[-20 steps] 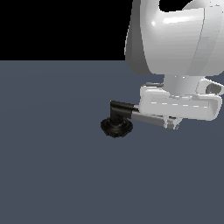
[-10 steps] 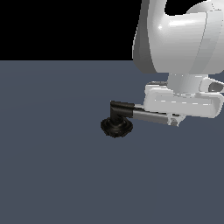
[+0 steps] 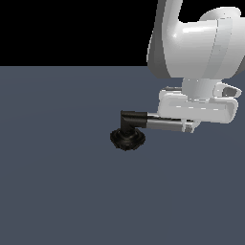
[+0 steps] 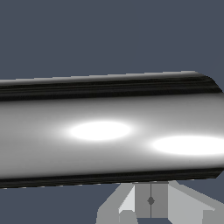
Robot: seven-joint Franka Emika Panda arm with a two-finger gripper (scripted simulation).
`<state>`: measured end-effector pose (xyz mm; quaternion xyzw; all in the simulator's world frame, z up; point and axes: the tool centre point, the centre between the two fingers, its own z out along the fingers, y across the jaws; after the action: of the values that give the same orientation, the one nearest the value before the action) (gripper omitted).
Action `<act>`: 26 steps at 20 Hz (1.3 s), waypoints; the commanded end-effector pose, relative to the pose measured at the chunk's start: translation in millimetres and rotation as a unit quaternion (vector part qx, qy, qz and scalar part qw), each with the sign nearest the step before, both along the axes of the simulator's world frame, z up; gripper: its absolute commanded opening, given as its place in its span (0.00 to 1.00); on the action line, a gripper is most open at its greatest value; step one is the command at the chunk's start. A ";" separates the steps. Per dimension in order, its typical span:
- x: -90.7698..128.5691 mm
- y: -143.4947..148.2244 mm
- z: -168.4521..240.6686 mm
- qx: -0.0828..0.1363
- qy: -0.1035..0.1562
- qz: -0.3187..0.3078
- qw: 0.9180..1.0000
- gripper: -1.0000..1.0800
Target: Turn on the faucet by rotating a designated handle.
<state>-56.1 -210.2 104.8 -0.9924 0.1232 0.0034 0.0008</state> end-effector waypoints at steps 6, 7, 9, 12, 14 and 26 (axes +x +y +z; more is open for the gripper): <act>29.7 -0.8 -0.5 0.000 -0.003 0.004 1.000 0.00; 32.9 -1.4 -0.6 0.000 -0.003 0.004 1.000 0.00; 39.1 -2.9 -0.6 0.000 -0.003 0.004 1.000 0.00; 48.2 -5.2 -0.7 0.000 -0.003 0.003 1.000 0.00; 54.3 -6.6 -0.7 -0.001 -0.003 0.003 1.000 0.00; 89.2 -14.4 -0.9 -0.001 -0.003 0.001 1.000 0.00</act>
<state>-52.6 -222.5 105.7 -0.9885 0.1344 0.0679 0.0123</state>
